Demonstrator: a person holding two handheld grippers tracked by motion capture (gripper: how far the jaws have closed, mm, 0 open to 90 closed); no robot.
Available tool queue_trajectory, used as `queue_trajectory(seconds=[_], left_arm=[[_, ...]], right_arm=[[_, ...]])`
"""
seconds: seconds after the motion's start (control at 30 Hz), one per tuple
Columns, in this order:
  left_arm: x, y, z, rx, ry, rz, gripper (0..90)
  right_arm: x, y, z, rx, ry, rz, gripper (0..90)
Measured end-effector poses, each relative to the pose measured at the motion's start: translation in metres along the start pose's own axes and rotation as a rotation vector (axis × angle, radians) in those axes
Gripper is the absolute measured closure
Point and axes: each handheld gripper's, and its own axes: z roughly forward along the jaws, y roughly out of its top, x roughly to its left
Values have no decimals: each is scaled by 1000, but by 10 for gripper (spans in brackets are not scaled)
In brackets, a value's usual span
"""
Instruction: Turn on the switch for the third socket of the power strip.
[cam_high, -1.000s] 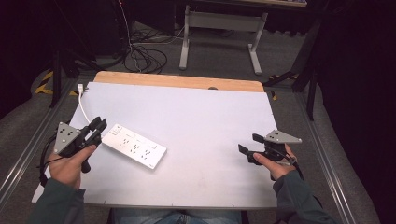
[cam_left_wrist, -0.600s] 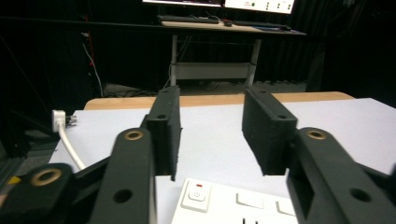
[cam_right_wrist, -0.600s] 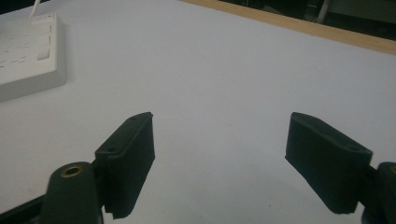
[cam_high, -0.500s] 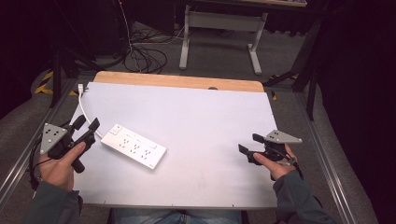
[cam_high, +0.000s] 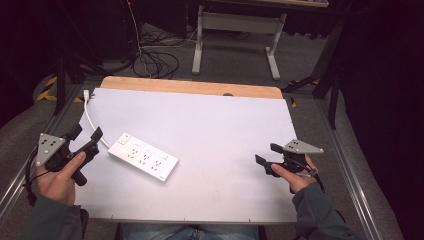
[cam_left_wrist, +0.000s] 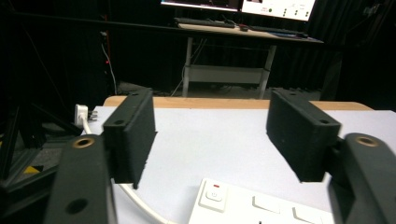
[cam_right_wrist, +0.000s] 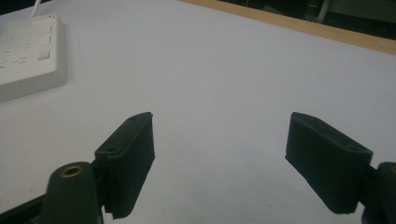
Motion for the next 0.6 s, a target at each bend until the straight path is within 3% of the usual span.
queue_trajectory(seconds=[0.13, 0.6], left_arm=[[1, 1, 0, 1, 13, -20, 204], [1, 3, 1, -2, 15, -68, 60]], right_arm=[[0, 0, 0, -1, 1, -1, 241], [0, 0, 0, 0, 1, 2, 241]])
